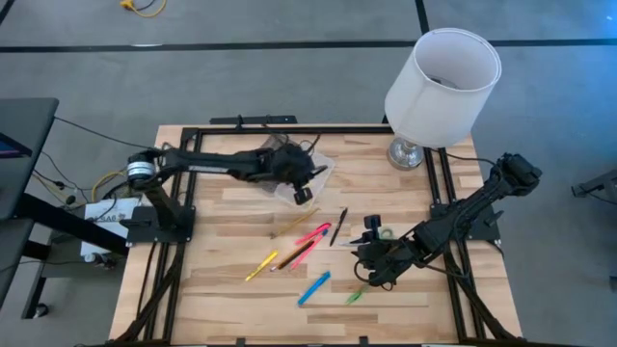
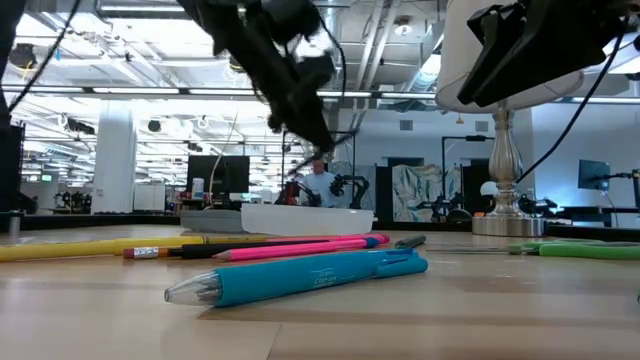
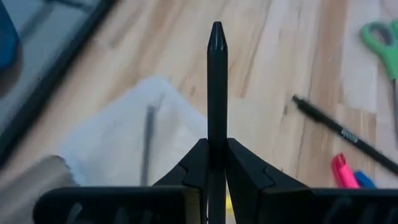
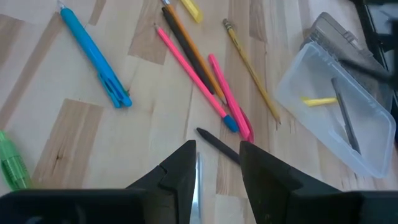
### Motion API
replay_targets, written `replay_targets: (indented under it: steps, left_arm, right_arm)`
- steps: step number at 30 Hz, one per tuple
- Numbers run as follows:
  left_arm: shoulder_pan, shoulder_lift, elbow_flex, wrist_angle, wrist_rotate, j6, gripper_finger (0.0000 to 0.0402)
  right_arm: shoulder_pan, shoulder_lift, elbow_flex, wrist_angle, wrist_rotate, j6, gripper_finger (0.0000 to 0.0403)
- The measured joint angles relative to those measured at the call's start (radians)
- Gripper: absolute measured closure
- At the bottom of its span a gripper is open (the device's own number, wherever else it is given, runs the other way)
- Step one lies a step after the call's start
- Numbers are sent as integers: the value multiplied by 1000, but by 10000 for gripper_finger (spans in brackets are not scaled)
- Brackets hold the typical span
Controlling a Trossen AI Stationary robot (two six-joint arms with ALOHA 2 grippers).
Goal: Pick & place school supplies into a supply box
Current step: Put the black pen into the supply box
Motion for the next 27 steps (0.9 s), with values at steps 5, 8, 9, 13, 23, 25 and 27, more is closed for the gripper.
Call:
replay_targets:
  steps: [5, 8, 9, 13, 23, 25, 27]
  left_arm:
    - [51, 85, -2, 8, 35, 8, 371]
    - [68, 107, -2, 7, 37, 14, 371]
    - [73, 108, -2, -5, 37, 16, 371]
    - [87, 114, -2, 0, 32, 24, 368]
    - [81, 114, -2, -20, -95, 99, 299]
    - [79, 114, -2, -18, -96, 103, 282]
    - [74, 114, -2, -22, -94, 103, 267]
  right_arm:
    - [0, 0, 0, -12, 1, -1, 285]
    - [0, 0, 0, -20, 2, -1, 285]
    - [0, 0, 0, -21, 2, -1, 285]
    - [-7, 0, 0, -22, 11, -1, 285]
    - [-51, 0, 0, -23, 11, -1, 285]
    - [-64, 0, 0, -24, 11, 0, 285]
    - [-76, 0, 0, -34, 10, 16, 285]
